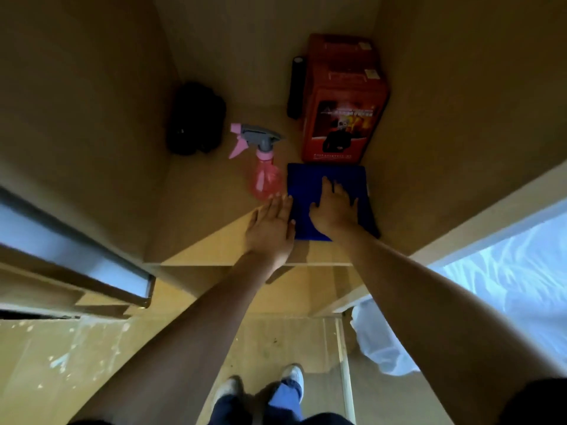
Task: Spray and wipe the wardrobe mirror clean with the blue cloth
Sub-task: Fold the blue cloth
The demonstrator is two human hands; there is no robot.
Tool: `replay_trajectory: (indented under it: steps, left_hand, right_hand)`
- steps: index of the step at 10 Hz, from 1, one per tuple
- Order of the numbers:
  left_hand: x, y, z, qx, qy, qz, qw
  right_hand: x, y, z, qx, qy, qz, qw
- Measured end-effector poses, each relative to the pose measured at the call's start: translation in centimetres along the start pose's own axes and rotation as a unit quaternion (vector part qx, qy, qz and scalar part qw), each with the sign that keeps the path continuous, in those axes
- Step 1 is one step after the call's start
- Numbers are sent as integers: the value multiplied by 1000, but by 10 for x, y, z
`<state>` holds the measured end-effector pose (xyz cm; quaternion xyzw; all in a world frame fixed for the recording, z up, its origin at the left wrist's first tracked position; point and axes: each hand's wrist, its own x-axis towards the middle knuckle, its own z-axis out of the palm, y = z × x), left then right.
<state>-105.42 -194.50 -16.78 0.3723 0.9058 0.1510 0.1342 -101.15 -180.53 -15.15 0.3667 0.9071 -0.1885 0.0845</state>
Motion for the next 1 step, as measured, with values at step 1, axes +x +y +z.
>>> replay_trajectory:
  steps: [1]
  left_hand:
    - [-27,-15,-30,15,21,-8,1000]
  right_hand:
    - [-37,-31,-2,37,-12,-30,999]
